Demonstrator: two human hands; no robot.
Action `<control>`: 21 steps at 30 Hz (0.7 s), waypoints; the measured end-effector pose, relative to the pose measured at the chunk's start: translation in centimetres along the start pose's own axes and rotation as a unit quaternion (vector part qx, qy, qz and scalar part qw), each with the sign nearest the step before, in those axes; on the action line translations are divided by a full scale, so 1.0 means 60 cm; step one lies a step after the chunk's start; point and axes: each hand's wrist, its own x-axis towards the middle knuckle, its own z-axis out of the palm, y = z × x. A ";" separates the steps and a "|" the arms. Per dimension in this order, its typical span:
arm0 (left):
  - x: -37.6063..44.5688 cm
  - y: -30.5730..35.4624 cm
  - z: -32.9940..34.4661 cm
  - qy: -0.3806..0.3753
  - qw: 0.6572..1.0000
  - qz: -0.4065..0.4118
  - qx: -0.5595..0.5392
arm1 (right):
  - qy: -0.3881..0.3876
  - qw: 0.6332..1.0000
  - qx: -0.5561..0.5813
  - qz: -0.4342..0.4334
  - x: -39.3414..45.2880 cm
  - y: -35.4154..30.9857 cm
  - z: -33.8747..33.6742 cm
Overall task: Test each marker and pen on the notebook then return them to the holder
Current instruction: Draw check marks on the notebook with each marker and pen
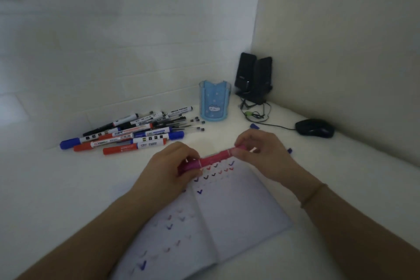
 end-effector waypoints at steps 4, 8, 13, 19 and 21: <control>0.006 0.017 -0.004 -0.087 0.988 0.032 0.123 | -0.001 0.997 -0.075 0.026 -0.040 -0.021 -0.014; 0.095 0.077 -0.026 -0.464 0.835 -0.089 0.282 | 0.056 0.993 -0.092 0.055 -0.092 -0.012 -0.075; 0.238 0.270 0.013 -0.604 0.670 -0.071 0.426 | 0.162 0.974 0.013 0.155 -0.158 -0.020 -0.156; 0.241 0.423 0.169 -0.198 0.935 0.225 0.189 | 0.327 0.937 0.003 0.126 -0.336 -0.022 -0.339; 0.182 0.462 0.221 -0.091 0.937 0.326 0.088 | 0.376 0.917 -0.017 0.130 -0.421 -0.015 -0.393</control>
